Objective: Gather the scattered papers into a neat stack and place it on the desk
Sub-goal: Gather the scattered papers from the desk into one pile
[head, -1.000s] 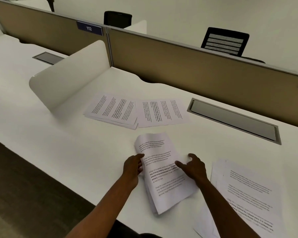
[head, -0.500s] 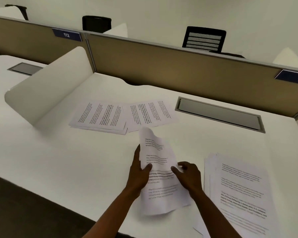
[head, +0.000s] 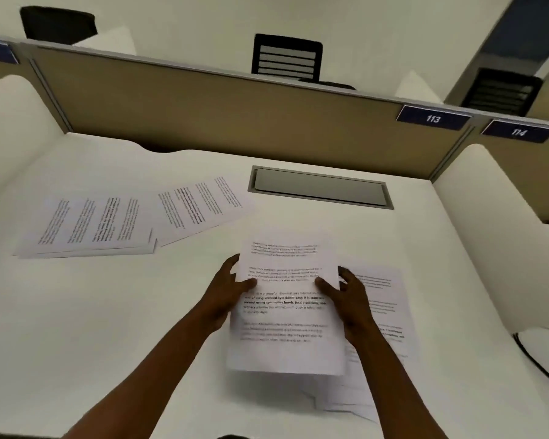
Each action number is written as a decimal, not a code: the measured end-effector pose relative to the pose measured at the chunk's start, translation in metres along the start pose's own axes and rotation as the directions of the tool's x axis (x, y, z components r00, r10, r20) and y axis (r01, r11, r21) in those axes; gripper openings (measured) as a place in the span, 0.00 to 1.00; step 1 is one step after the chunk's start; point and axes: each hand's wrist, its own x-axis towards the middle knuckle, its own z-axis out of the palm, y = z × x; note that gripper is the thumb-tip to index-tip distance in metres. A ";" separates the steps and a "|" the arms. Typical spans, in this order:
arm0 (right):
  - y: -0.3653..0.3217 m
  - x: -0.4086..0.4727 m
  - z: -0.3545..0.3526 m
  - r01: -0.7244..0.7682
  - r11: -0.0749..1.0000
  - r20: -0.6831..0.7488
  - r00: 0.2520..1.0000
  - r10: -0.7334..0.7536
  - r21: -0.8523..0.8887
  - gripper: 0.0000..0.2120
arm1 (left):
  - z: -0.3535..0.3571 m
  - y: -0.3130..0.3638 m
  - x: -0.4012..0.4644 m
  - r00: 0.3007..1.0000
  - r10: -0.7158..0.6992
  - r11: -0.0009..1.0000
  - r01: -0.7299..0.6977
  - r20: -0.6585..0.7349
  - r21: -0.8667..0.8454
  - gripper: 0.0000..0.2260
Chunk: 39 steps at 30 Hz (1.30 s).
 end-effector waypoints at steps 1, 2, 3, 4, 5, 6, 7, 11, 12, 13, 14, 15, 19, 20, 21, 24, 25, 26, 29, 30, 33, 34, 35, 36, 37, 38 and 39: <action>0.000 -0.001 -0.012 0.014 0.999 -0.051 0.999 -0.016 -0.036 0.21 | 0.010 -0.005 0.001 1.000 -0.004 0.998 0.004 0.009 0.056 0.32; 0.000 -0.002 -0.025 0.018 0.997 -0.082 0.996 -0.024 -0.071 0.23 | 0.020 -0.008 0.000 1.000 -0.003 0.992 0.000 0.025 0.123 0.34; 0.001 -0.004 -0.038 0.015 0.994 -0.105 0.994 -0.027 -0.107 0.23 | 0.031 -0.012 0.000 0.999 0.001 0.982 -0.010 0.046 0.188 0.37; 0.002 -0.005 -0.050 0.008 0.990 -0.127 0.992 -0.026 -0.138 0.23 | 0.042 -0.014 -0.001 0.997 0.010 0.971 -0.027 0.073 0.237 0.38; 0.002 -0.006 -0.063 0.005 0.987 -0.145 0.989 -0.028 -0.159 0.22 | 0.054 -0.017 -0.002 0.995 0.021 0.962 -0.048 0.102 0.270 0.39; 0.002 -0.006 -0.075 0.007 0.984 -0.164 0.986 -0.037 -0.177 0.21 | 0.065 -0.018 -0.001 0.991 0.035 0.951 -0.073 0.128 0.302 0.38; 0.002 -0.007 -0.088 0.013 0.980 -0.188 0.981 -0.052 -0.200 0.21 | 0.076 -0.020 0.000 0.988 0.050 0.936 -0.096 0.143 0.340 0.37; 0.011 -0.004 -0.127 -0.021 0.948 -0.331 0.939 -0.090 -0.317 0.22 | 0.115 -0.026 0.006 0.977 0.073 0.873 -0.159 0.199 0.461 0.36; 0.014 -0.003 -0.131 -0.040 0.937 -0.365 0.926 -0.096 -0.347 0.21 | 0.122 -0.027 0.007 0.976 0.057 0.866 -0.153 0.209 0.475 0.36; 0.018 -0.002 -0.133 -0.058 0.924 -0.391 0.915 -0.103 -0.378 0.21 | 0.128 -0.029 0.008 0.977 0.038 0.861 -0.140 0.211 0.489 0.36; 0.023 -0.001 -0.133 -0.067 0.911 -0.408 0.906 -0.116 -0.407 0.21 | 0.133 -0.031 0.009 0.978 0.020 0.853 -0.125 0.208 0.507 0.36; 0.028 -0.001 -0.132 -0.067 0.897 -0.414 0.900 -0.134 -0.436 0.20 | 0.137 -0.033 0.010 0.979 0.003 0.842 -0.113 0.206 0.528 0.37; 0.050 0.001 -0.124 -0.085 0.823 -0.412 0.891 -0.189 -0.562 0.19 | 0.137 -0.049 0.009 0.979 -0.026 0.766 -0.109 0.200 0.633 0.38; 0.055 0.003 -0.122 -0.099 0.806 -0.418 0.888 -0.193 -0.583 0.19 | 0.135 -0.053 0.009 0.982 -0.025 0.746 -0.107 0.189 0.657 0.39; 0.058 0.003 -0.119 -0.104 0.793 -0.422 0.884 -0.204 -0.601 0.19 | 0.133 -0.055 0.009 0.984 -0.020 0.733 -0.108 0.179 0.672 0.38; 0.060 0.005 -0.115 -0.119 0.770 -0.441 0.869 -0.225 -0.627 0.21 | 0.127 -0.060 0.010 0.991 0.018 0.698 -0.109 0.134 0.707 0.37; 0.061 0.006 -0.113 -0.115 0.764 -0.437 0.869 -0.232 -0.635 0.23 | 0.123 -0.062 0.009 0.993 0.034 0.698 -0.102 0.109 0.709 0.37; 0.063 0.005 -0.111 -0.114 0.756 -0.435 0.867 -0.241 -0.645 0.24 | 0.119 -0.064 0.009 0.995 0.043 0.702 -0.093 0.089 0.706 0.37; 0.068 0.005 -0.115 -0.202 0.691 -0.476 0.849 -0.229 -0.694 0.30 | 0.114 -0.069 0.011 0.994 0.044 0.679 -0.106 0.104 0.727 0.36; 0.068 0.006 -0.118 -0.258 0.653 -0.500 0.840 -0.212 -0.712 0.32 | 0.114 -0.069 0.012 0.992 0.040 0.667 -0.113 0.116 0.737 0.36; 0.070 0.005 -0.121 -0.392 0.529 -0.533 0.835 -0.140 -0.753 0.36 | 0.119 -0.073 0.014 0.992 0.023 0.681 -0.108 0.126 0.724 0.36; 0.070 0.005 -0.120 -0.396 0.494 -0.518 0.845 -0.135 -0.774 0.37 | 0.121 -0.075 0.014 0.993 0.017 0.700 -0.096 0.118 0.708 0.36; 0.070 0.004 -0.118 -0.387 0.470 -0.500 0.855 -0.139 -0.793 0.37 | 0.123 -0.076 0.014 0.995 0.011 0.725 -0.078 0.102 0.684 0.36; 0.070 0.004 -0.116 -0.375 0.461 -0.486 0.862 -0.146 -0.804 0.37 | 0.125 -0.077 0.014 0.997 0.008 0.754 -0.059 0.081 0.654 0.37; 0.068 0.004 -0.113 -0.361 0.460 -0.473 0.868 -0.152 -0.811 0.37 | 0.126 -0.077 0.015 0.998 0.003 0.787 -0.037 0.056 0.615 0.37; 0.067 0.004 -0.109 -0.345 0.459 -0.458 0.875 -0.159 -0.819 0.38 | 0.129 -0.076 0.016 1.000 -0.005 0.823 -0.010 0.024 0.568 0.37; 0.066 0.003 -0.106 -0.330 0.454 -0.440 0.883 -0.162 -0.828 0.38 | 0.131 -0.074 0.017 1.000 -0.022 0.861 0.027 -0.016 0.508 0.38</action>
